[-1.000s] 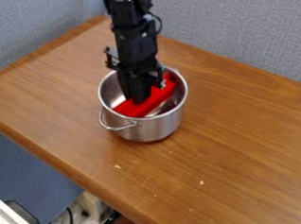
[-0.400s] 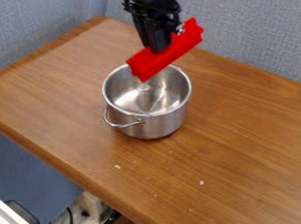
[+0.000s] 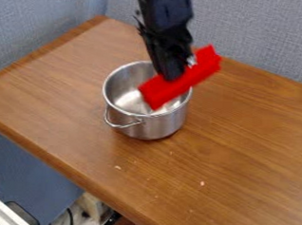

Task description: Move the red object from the metal pot to the table

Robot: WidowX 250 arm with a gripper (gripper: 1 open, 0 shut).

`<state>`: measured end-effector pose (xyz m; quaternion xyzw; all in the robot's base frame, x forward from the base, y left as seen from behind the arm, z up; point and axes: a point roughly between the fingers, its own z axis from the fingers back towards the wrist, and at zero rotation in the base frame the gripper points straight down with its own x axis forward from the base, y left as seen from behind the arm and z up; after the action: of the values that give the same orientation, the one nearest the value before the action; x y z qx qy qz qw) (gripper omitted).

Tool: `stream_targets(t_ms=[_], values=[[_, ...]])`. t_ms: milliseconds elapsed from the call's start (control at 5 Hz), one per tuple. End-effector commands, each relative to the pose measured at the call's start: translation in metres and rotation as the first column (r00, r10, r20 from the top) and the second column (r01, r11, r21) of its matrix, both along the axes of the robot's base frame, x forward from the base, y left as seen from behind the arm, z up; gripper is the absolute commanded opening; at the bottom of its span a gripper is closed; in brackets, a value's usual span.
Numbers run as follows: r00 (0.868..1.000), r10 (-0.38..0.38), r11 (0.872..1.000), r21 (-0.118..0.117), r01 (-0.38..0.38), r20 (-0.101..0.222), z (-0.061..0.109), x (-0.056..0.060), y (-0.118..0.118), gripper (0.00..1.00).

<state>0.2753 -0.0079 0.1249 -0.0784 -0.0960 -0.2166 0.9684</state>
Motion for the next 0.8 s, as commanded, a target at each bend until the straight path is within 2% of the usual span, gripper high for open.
stream_targets(t_ms=[0, 200, 400, 600], values=[[1.0, -0.018, 1.0, 0.001, 0.018, 0.026, -0.007, 0.003, -0.021, 0.0], [0.999, -0.049, 0.998, 0.036, 0.048, 0.007, -0.032, 0.006, -0.049, 0.0], [0.989, -0.148, 0.988, 0.049, 0.148, 0.005, -0.034, 0.003, -0.064, 0.0], [0.968, -0.249, 0.967, 0.051, 0.25, -0.015, -0.031, -0.007, -0.068, 0.0]])
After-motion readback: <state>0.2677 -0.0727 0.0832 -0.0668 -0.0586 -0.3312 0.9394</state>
